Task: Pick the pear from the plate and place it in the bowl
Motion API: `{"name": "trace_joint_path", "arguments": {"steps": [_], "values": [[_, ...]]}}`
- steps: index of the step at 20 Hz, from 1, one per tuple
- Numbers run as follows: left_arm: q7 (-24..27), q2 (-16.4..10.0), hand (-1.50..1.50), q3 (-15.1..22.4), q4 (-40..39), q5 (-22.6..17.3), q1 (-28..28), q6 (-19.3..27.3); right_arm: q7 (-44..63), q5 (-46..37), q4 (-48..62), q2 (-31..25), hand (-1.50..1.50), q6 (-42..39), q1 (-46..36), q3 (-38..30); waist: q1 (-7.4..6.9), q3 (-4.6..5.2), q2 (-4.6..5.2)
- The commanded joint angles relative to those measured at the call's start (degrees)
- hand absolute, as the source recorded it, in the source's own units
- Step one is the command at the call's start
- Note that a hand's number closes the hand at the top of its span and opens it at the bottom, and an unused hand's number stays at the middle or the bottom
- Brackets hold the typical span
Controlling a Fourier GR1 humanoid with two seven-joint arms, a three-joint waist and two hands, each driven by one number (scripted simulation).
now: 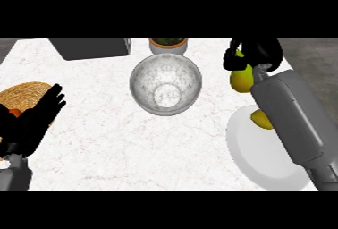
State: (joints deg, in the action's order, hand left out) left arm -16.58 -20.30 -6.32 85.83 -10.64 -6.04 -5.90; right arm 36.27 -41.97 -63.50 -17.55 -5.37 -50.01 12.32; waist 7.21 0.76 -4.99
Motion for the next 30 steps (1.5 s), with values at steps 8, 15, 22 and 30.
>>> {"name": "trace_joint_path", "arguments": {"steps": [8, 15, 22, 30], "values": [[2.5, 0.6, 0.0, 1.1, 0.7, -0.2, -0.9, -2.1, 41.5, -5.7, -20.5, 14.5, 1.5, -11.0, -15.7, 3.6, -4.89, -0.59, 3.36], [2.5, 0.9, 0.0, 1.7, -1.3, -0.2, -4.8, -3.4, 43.9, -10.3, -18.9, 17.0, 1.5, -12.3, -19.6, 0.9, -6.67, -0.68, 4.64], [1.1, 3.1, 0.0, 2.8, -1.7, 0.7, -7.7, -1.8, 36.8, -15.7, -6.9, 17.5, 1.5, -3.5, -17.6, -3.1, -7.29, -0.71, 5.15], [0.4, 4.0, 0.0, 3.8, -1.6, 2.9, -9.3, -0.5, 20.4, -15.0, 9.0, 15.4, 1.5, 8.9, -15.7, -12.9, -8.28, -0.75, 5.64]]}}
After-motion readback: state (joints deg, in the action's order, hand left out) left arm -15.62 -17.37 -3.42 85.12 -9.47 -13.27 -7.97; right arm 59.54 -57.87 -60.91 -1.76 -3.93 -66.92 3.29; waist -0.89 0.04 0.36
